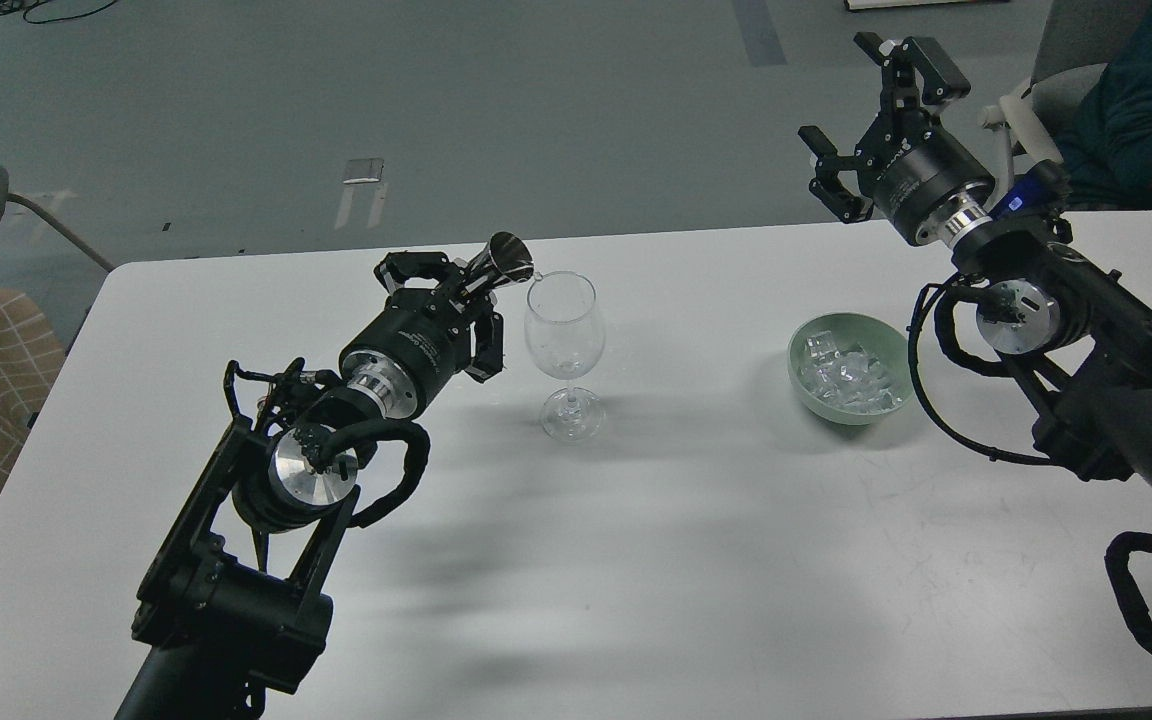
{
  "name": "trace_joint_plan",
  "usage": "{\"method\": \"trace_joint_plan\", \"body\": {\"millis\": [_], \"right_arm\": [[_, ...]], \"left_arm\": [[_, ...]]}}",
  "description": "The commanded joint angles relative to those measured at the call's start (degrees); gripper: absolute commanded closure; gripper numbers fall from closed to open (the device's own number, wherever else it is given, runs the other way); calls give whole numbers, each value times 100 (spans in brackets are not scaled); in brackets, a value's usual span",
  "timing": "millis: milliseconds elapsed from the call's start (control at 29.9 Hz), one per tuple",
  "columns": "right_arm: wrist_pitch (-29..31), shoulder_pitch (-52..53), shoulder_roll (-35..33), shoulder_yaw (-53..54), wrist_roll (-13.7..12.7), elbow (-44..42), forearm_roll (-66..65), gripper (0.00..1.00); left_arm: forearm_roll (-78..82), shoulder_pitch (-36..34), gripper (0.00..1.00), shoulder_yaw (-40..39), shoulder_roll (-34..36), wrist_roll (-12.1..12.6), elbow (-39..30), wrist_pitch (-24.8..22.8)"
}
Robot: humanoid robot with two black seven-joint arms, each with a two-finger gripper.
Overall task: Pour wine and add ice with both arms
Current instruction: 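Tilt the jigger over the wine glass with the left gripper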
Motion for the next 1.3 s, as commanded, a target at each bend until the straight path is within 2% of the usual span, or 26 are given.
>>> {"method": "trace_joint_plan", "body": {"millis": [0,1270], "right_arm": [[0,-3,1,0,0,0,0,0],[0,-38,-17,9,9,0,0,0]], "left_arm": [[19,-1,100,6,0,0,9,0],[775,-36,100,260,0,-18,26,-26]]}}
